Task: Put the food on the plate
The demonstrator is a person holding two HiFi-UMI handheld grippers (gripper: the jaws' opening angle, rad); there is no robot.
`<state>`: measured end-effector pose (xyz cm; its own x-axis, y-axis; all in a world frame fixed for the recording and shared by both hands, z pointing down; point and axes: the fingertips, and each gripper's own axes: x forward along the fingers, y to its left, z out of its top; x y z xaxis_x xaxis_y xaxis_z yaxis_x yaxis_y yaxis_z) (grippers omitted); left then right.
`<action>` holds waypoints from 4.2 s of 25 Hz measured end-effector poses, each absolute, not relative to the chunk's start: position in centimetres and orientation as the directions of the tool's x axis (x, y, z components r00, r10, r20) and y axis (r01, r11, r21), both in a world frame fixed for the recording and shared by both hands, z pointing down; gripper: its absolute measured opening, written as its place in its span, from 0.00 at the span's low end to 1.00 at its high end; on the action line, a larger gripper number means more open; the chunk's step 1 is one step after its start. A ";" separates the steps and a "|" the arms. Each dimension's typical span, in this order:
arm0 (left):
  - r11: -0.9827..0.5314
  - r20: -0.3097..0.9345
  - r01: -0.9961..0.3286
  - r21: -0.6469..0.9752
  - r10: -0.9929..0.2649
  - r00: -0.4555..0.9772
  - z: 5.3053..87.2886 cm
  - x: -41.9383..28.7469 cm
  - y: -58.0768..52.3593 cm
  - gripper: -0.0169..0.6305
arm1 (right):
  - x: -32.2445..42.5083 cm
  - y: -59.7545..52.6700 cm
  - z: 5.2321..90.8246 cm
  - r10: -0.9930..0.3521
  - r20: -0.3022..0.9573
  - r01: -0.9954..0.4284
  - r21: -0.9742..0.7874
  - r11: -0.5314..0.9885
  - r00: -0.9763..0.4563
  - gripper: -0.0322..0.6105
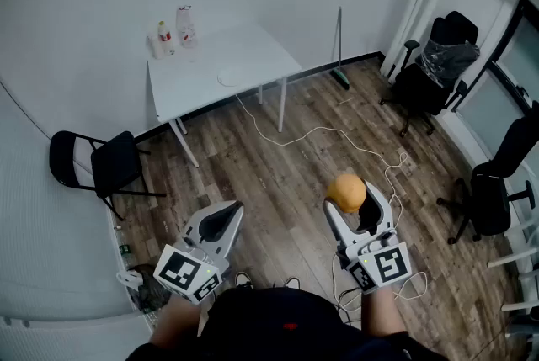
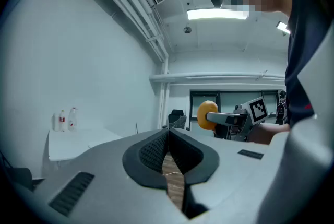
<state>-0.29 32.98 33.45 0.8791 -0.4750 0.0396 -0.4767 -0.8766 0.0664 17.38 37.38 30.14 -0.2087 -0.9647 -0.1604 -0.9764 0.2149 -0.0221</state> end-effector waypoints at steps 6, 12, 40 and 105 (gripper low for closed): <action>-0.875 0.038 -0.480 0.069 -0.478 0.877 33.4 -1.3 33.3 0.06 | 16.6 37.7 30.1 -0.965 -0.159 -0.976 -0.020 0.215 -0.209 0.55; -0.873 0.045 -0.483 0.073 -0.481 0.876 33.6 -1.6 33.7 0.06 | 15.9 37.9 30.3 -0.963 -0.155 -0.974 -0.028 0.227 -0.220 0.55; -0.821 0.058 -0.564 0.084 -0.561 0.826 37.3 -17.8 24.5 0.06 | 1.2 25.9 33.2 -0.956 -0.029 -0.956 0.030 0.291 -0.292 0.55; -0.732 0.158 -0.655 0.187 -0.635 0.756 42.0 -6.1 -40.3 0.06 | 14.3 -40.7 42.8 -0.920 0.144 -0.930 -0.033 0.365 -0.366 0.55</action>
<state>-6.11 -40.30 42.03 0.7559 -0.6354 0.1577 -0.6547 -0.7325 0.1868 14.29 -40.74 42.79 -0.3658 -0.9195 0.1437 -0.9304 0.3650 -0.0330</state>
